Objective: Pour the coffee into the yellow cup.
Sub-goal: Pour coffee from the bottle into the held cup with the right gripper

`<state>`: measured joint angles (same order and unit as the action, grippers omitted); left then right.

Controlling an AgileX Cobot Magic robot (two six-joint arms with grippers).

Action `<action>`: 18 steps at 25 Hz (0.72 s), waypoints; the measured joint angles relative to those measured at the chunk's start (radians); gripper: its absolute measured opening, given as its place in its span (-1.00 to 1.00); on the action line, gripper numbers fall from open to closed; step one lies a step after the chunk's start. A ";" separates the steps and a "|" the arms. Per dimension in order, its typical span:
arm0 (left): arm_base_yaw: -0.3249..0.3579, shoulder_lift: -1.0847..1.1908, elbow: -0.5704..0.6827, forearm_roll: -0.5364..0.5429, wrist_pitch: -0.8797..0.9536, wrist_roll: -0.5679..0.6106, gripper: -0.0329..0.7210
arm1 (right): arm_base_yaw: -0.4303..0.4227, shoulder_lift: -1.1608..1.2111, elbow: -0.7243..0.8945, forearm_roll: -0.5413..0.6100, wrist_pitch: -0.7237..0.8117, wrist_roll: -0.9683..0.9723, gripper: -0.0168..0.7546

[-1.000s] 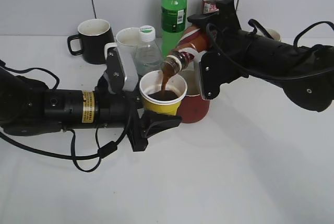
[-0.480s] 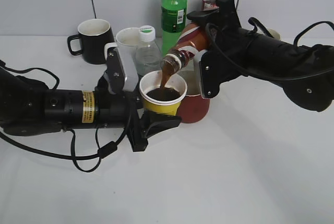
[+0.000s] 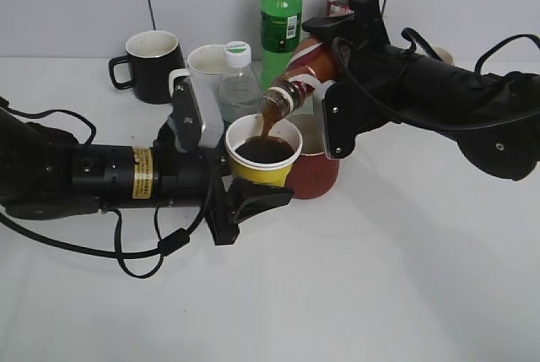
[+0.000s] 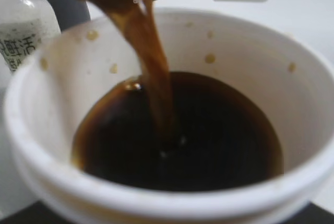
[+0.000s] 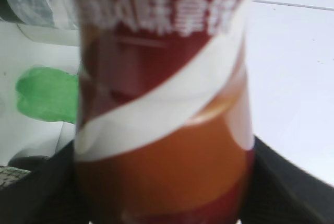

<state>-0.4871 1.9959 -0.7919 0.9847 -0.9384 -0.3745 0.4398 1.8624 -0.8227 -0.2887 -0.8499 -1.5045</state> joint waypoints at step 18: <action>0.000 0.000 0.000 -0.058 -0.064 0.000 0.19 | 0.000 0.000 0.000 0.014 -0.013 0.400 0.35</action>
<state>-0.4871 1.9959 -0.7919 0.9272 -1.0024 -0.3745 0.4398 1.8624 -0.8227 -0.2750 -0.8628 -1.1049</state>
